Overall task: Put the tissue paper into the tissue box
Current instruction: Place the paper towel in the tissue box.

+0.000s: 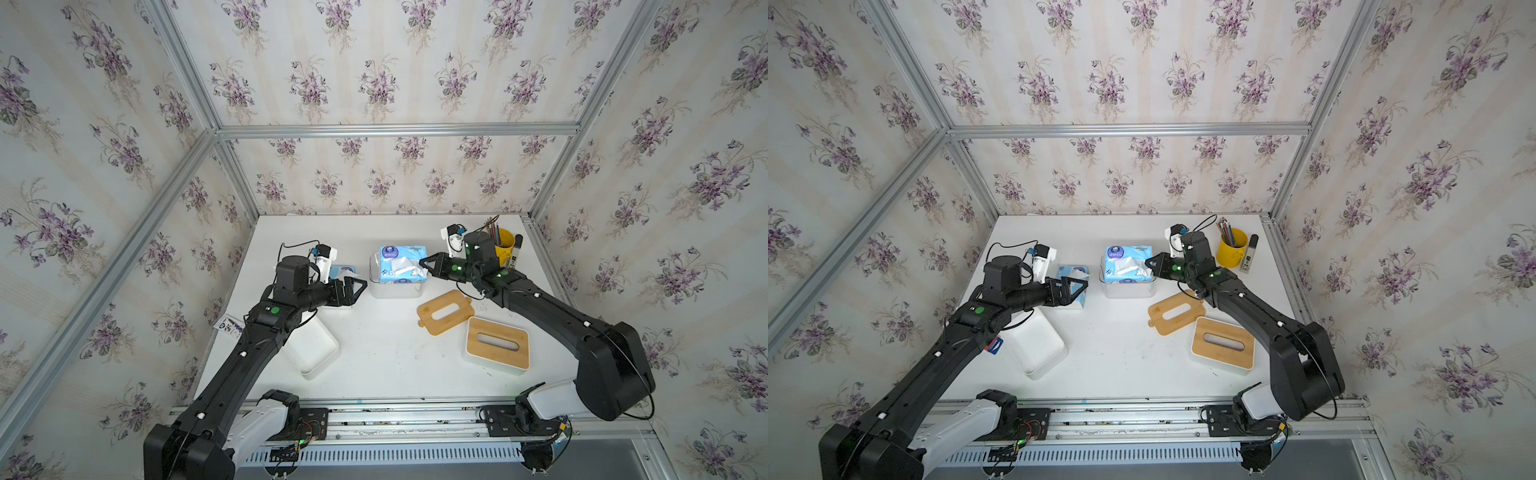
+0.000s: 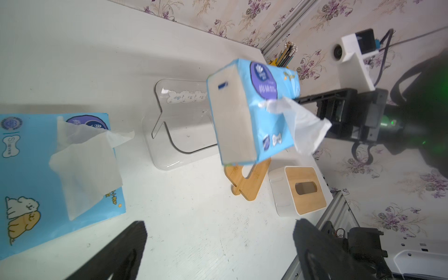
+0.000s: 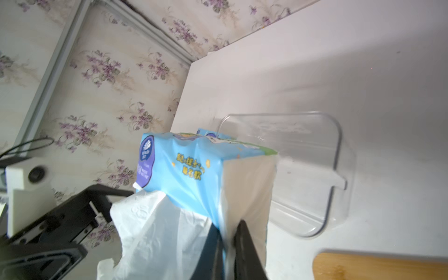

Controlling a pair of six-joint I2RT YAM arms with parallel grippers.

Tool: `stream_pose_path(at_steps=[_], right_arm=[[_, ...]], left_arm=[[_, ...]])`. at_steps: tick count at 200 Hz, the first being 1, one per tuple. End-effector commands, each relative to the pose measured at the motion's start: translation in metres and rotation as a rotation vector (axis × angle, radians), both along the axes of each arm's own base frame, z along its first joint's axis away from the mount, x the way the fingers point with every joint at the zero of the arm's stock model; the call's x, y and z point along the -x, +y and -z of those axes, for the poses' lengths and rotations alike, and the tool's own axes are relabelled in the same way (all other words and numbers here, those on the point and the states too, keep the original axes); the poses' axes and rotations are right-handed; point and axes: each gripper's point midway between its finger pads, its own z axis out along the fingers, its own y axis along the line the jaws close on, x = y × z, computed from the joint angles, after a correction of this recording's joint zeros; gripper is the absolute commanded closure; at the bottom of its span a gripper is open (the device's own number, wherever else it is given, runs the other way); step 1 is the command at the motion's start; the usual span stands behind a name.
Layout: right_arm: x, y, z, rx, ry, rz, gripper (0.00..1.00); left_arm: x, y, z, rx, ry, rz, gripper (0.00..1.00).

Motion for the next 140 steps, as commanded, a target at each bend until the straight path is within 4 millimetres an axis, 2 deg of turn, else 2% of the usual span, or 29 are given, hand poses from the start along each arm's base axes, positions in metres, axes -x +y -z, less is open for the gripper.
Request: stream_pose_path(at_steps=[1, 27, 63, 140], right_arm=[[-0.014, -0.001, 0.006, 0.065, 0.019, -0.024, 1.0], [-0.028, 0.008, 0.016, 0.105, 0.055, -0.055, 1.0], [-0.032, 0.006, 0.032, 0.134, 0.082, -0.043, 1.0], [-0.04, 0.011, 0.057, 0.129, 0.145, -0.009, 1.0]], left_arm=[[-0.002, 0.0, 0.001, -0.01, -0.004, 0.005, 0.01], [-0.002, -0.001, 0.009, -0.012, 0.02, 0.01, 0.01], [-0.002, -0.001, 0.024, -0.018, 0.048, 0.006, 0.01], [-0.003, -0.002, 0.034, -0.019, 0.069, 0.014, 0.01]])
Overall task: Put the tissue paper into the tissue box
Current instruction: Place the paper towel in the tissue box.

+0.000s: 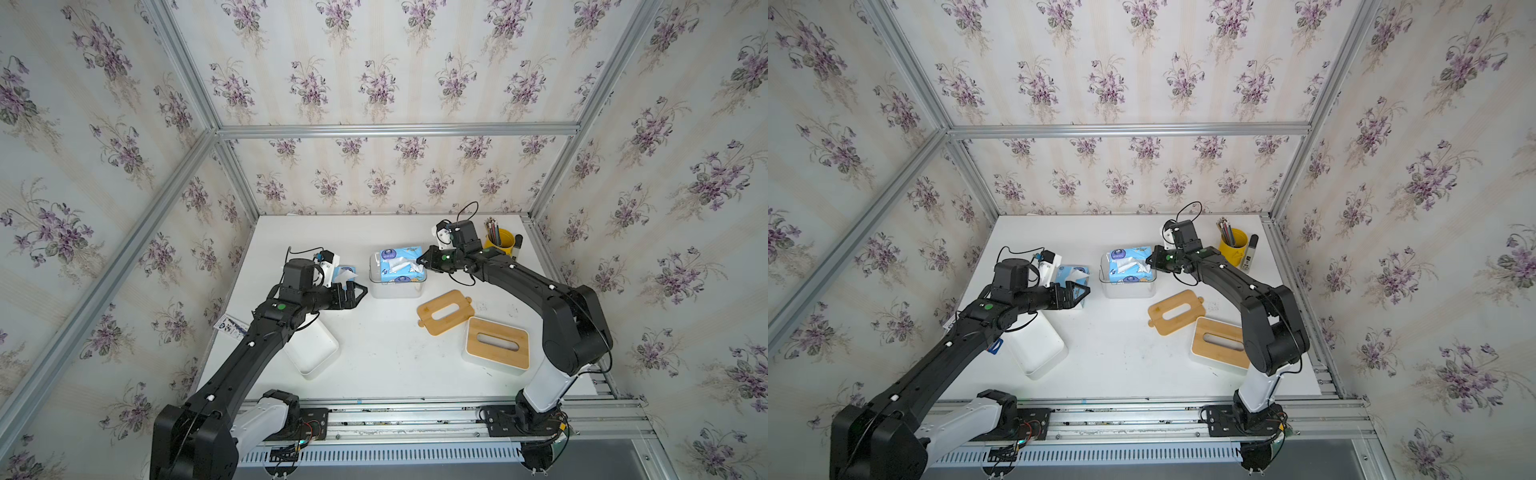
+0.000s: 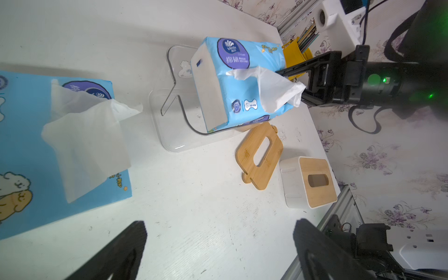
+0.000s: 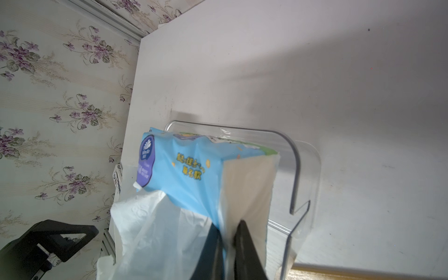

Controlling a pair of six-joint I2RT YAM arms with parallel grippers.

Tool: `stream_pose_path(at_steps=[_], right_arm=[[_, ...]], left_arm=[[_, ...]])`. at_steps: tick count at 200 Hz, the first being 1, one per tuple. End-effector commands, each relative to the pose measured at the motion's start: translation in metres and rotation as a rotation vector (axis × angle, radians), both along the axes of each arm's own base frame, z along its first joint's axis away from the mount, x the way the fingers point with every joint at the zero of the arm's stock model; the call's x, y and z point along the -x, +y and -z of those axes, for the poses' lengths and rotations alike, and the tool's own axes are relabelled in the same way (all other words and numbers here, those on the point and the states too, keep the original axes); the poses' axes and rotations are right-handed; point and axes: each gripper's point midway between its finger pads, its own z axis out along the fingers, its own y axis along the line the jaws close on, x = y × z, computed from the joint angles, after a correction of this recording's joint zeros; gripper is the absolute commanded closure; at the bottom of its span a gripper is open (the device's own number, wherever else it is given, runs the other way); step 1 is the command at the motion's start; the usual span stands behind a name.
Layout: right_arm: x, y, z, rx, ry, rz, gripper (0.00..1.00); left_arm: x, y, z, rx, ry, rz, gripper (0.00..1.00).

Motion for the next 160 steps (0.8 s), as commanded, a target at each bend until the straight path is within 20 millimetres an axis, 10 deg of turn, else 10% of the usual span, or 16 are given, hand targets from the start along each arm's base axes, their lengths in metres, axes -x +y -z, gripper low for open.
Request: stream_pose_path(at_steps=[1, 81, 160], right_arm=[[-0.008, 0.004, -0.001, -0.009, -0.015, 0.004, 1.0], [-0.017, 0.018, 0.032, 0.067, 0.032, -0.004, 0.86], [-0.018, 0.007, 0.005, 0.12, -0.048, 0.003, 0.61]], left_arm=[[-0.002, -0.002, -0.001, 0.005, -0.023, 0.011, 0.01], [-0.003, -0.005, 0.011, 0.016, 0.001, 0.019, 0.01], [-0.006, -0.005, 0.017, 0.003, 0.006, 0.025, 0.01]])
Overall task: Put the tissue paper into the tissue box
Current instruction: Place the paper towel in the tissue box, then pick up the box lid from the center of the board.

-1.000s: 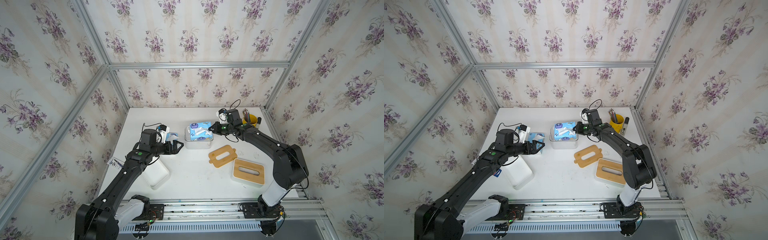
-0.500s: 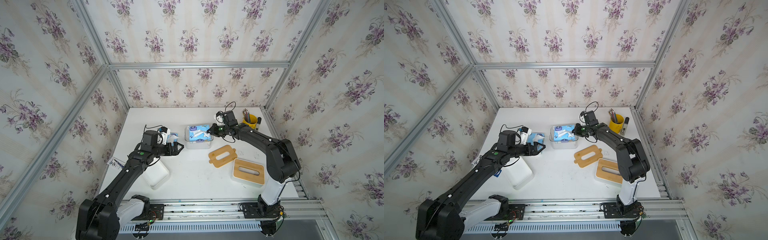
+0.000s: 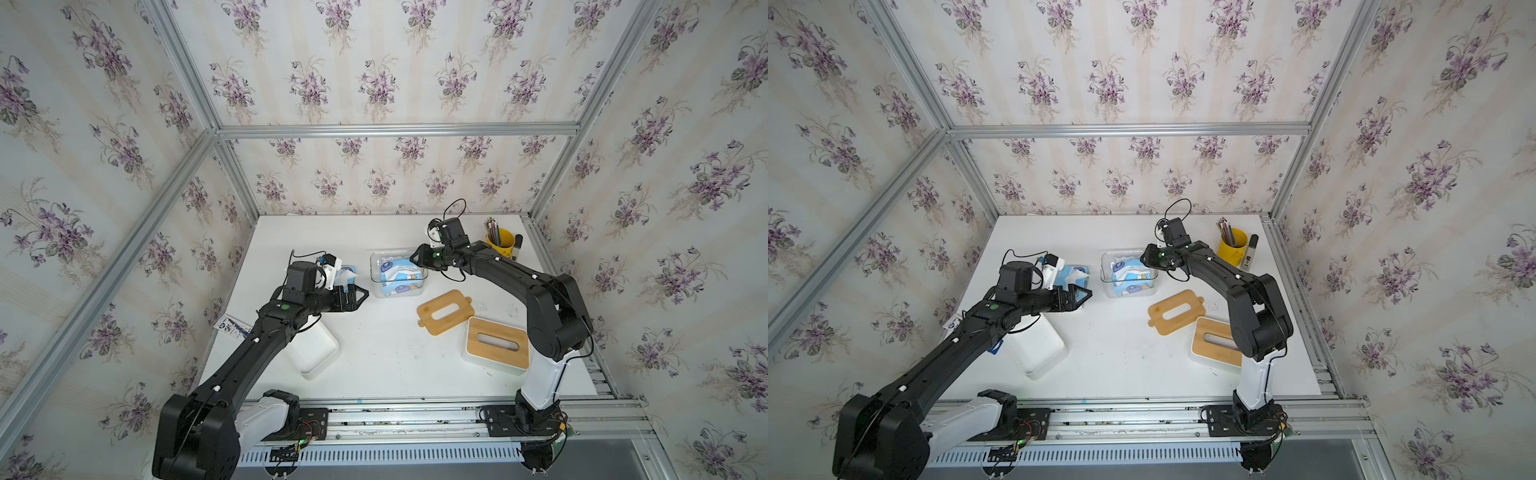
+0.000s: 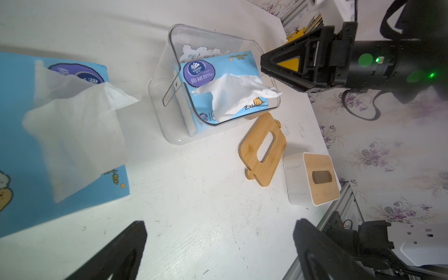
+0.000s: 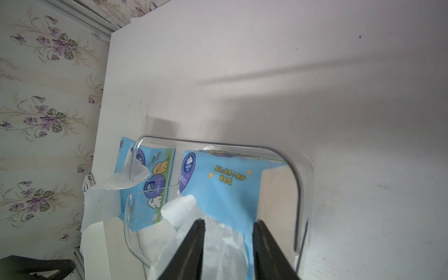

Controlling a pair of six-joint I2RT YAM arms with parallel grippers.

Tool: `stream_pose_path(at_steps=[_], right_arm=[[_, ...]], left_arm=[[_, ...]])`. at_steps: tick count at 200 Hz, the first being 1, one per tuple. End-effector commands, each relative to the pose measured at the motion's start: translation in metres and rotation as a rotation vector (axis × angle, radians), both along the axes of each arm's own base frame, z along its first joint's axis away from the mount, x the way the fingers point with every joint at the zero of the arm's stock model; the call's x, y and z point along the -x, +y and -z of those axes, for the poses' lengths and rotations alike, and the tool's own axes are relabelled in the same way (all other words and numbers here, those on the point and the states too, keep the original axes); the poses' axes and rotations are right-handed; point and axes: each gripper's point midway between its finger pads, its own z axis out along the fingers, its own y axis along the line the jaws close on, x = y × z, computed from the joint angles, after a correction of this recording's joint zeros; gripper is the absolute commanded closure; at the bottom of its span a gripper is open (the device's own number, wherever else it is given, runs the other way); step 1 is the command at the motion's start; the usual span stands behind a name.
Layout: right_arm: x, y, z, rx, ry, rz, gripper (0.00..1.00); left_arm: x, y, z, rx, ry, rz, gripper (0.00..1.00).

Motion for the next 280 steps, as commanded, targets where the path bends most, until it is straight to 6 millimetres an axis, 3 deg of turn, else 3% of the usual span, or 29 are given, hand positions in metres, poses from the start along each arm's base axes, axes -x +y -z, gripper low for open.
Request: stream_pose_path(at_steps=[1, 21, 47, 64, 76, 101, 113, 116, 143, 174, 202, 238, 280], right_arm=[[0.001, -0.004, -0.009, 0.02, -0.03, -0.006, 0.61], [0.005, -0.012, -0.021, 0.051, -0.065, -0.004, 0.6], [0.015, -0.045, -0.037, 0.194, -0.141, 0.038, 0.58], [0.031, -0.066, -0.043, 0.275, -0.169, 0.047, 0.53], [0.045, -0.071, -0.041, 0.278, -0.163, 0.036, 0.47], [0.079, -0.049, -0.026, 0.198, -0.155, -0.064, 0.42], [0.081, -0.039, -0.029, 0.161, -0.194, -0.091, 0.38], [0.088, -0.026, -0.031, 0.151, -0.207, -0.125, 0.36], [0.073, -0.004, -0.045, 0.104, -0.249, -0.147, 0.26], [0.07, -0.014, -0.019, 0.209, -0.169, -0.108, 0.23], [0.101, -0.035, 0.003, 0.305, -0.108, -0.096, 0.19], [0.146, -0.037, 0.037, 0.368, -0.033, -0.166, 0.14], [0.155, -0.034, 0.078, 0.43, 0.027, -0.23, 0.13]], left_arm=[[-0.005, -0.002, -0.003, 0.0, -0.028, 0.011, 0.01], [-0.005, -0.004, -0.002, 0.009, -0.022, 0.018, 0.01], [-0.003, -0.009, -0.005, 0.003, -0.035, 0.044, 0.01], [-0.001, -0.015, -0.006, -0.017, -0.05, 0.066, 0.01], [0.0, -0.018, -0.005, -0.036, -0.055, 0.075, 0.01], [-0.002, -0.016, -0.001, -0.06, -0.056, 0.057, 0.01], [-0.003, -0.014, 0.001, -0.068, -0.06, 0.047, 0.01], [-0.004, -0.014, 0.001, -0.07, -0.062, 0.046, 0.01], [-0.005, -0.014, 0.004, -0.075, -0.049, 0.047, 0.01], [-0.004, -0.018, 0.009, -0.088, -0.037, 0.06, 0.01], [0.0, -0.021, 0.013, -0.122, -0.034, 0.073, 0.01], [0.001, -0.024, 0.014, -0.133, -0.042, 0.081, 0.01], [-0.002, -0.025, 0.019, -0.139, -0.037, 0.08, 0.01]])
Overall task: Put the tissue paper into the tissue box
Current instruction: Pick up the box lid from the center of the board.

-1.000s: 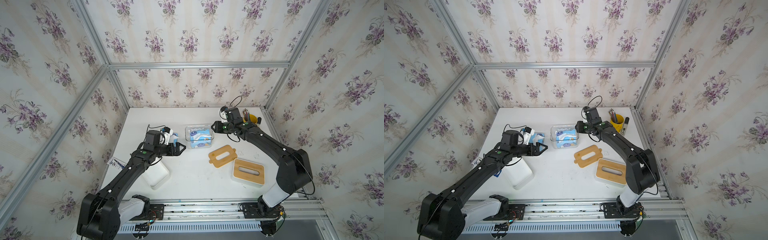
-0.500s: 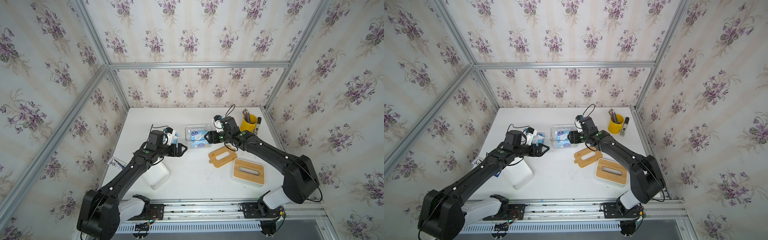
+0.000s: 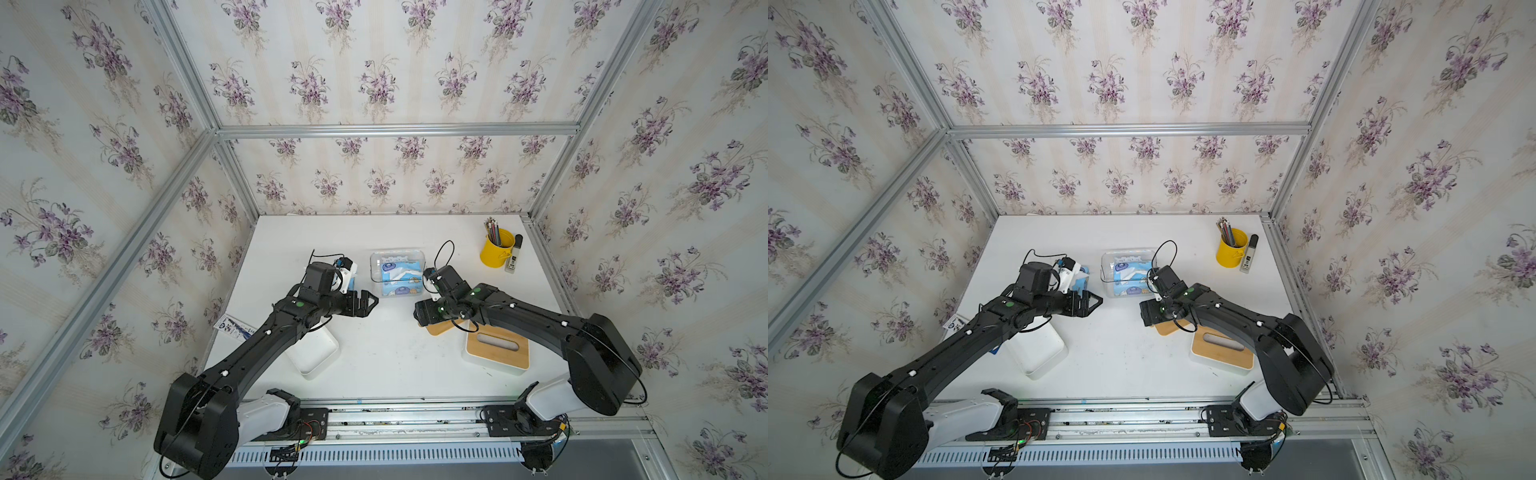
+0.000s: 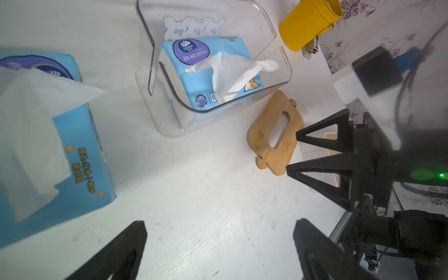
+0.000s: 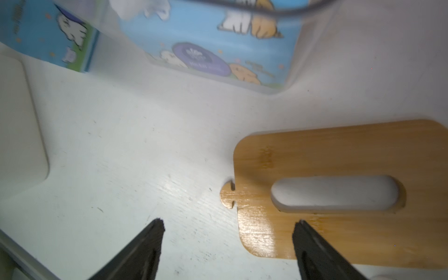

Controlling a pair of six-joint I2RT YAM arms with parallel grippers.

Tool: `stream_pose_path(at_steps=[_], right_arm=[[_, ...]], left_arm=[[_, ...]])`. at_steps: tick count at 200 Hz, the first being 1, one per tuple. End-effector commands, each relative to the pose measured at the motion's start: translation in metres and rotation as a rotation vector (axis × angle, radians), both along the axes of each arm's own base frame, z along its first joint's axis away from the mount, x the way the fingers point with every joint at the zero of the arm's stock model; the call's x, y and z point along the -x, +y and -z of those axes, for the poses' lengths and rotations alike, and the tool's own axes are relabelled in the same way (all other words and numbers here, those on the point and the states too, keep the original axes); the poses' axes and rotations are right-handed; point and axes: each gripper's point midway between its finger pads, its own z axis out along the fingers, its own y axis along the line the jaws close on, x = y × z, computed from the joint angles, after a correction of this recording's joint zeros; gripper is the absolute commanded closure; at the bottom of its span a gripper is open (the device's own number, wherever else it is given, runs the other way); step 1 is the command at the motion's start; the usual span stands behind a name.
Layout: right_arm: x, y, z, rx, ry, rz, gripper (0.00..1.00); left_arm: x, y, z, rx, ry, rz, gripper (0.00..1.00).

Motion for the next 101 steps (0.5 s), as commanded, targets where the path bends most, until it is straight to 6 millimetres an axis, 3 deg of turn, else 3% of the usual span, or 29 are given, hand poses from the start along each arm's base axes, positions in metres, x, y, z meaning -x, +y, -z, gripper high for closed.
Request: stream_pose_path(at_steps=[1, 57, 101], right_arm=[[-0.002, 0.0, 0.011, 0.037, -0.003, -0.014, 0.13], [-0.005, 0.008, 0.043, 0.065, 0.041, -0.062, 0.14], [-0.007, 0.01, 0.049, 0.077, 0.051, -0.072, 0.14]], left_arm=[[-0.005, -0.001, -0.001, -0.008, -0.026, 0.004, 0.01], [-0.005, -0.002, 0.007, -0.015, -0.014, 0.012, 0.01], [-0.005, -0.002, 0.01, -0.02, -0.011, 0.022, 0.01]])
